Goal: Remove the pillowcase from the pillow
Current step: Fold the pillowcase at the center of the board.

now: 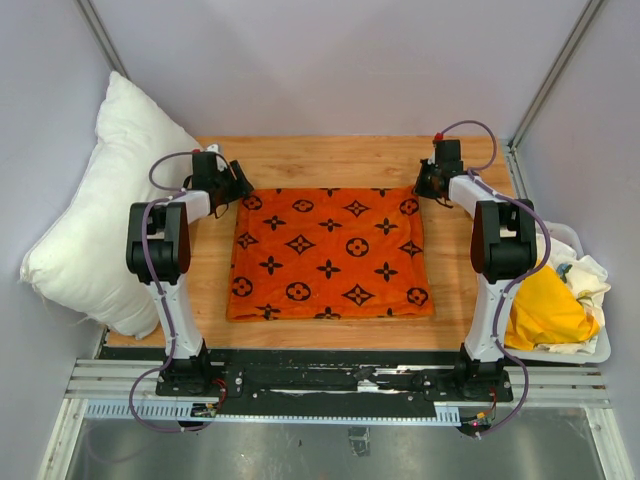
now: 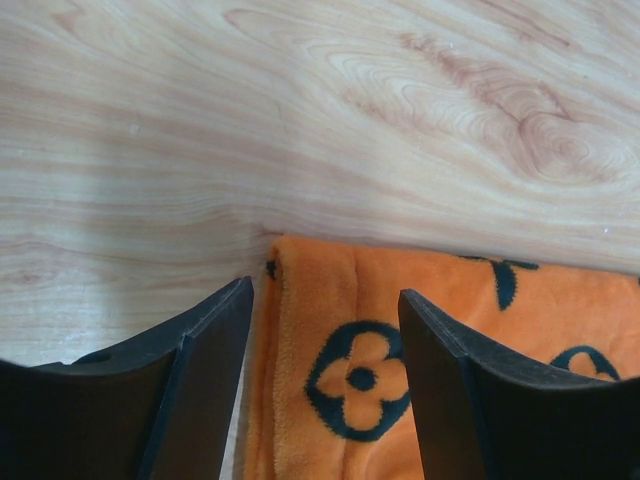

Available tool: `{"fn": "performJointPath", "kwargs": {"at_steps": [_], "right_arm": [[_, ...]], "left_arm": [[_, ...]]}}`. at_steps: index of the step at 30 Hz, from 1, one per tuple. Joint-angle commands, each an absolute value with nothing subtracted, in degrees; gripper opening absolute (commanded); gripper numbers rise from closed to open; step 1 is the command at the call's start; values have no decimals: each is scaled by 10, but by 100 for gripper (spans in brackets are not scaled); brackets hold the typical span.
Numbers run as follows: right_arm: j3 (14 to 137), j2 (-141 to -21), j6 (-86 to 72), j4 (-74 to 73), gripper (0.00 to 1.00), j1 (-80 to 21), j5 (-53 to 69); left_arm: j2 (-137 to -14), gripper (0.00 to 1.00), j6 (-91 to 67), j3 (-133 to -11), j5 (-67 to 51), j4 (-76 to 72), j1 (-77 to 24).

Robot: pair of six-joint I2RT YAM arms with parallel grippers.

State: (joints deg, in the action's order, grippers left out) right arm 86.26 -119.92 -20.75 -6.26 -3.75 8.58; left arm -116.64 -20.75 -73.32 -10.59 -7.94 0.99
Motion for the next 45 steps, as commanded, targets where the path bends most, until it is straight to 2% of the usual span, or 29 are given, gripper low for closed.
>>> {"fn": "performJointPath", "kwargs": {"at_steps": [1,5,7,14,15,33,39,45], "right_arm": [[854,-1181,-209,-53,1,-30,84],[847,-1178,-211,-47,1,-30,85],[849,-1181,-212,-46,1,-30,88],[862,-1183,-211,-49,1,-28,90],[866,-1184,-211,-50,1,-27,90],[1025,-1231,-197,-87,1,-15,114],[1064,-1241,-194,-94,1,-15,137],[1045,-1214,-191,-82,1,-15,138]], "left_arm": [[-1170,65,-200,-732,-111,-61,13],[-1175,64,-206,-720,-120,-69,13],[-1183,56,-205,-727,-129,-64,13],[-1190,3,-205,-746,-143,-69,13],[-1190,1,-206,-750,-143,-70,13],[-1266,0,-191,-986,-147,-20,13],[-1265,0,-178,-1019,-154,-24,13],[-1243,0,-171,-999,-152,-35,14]]}}
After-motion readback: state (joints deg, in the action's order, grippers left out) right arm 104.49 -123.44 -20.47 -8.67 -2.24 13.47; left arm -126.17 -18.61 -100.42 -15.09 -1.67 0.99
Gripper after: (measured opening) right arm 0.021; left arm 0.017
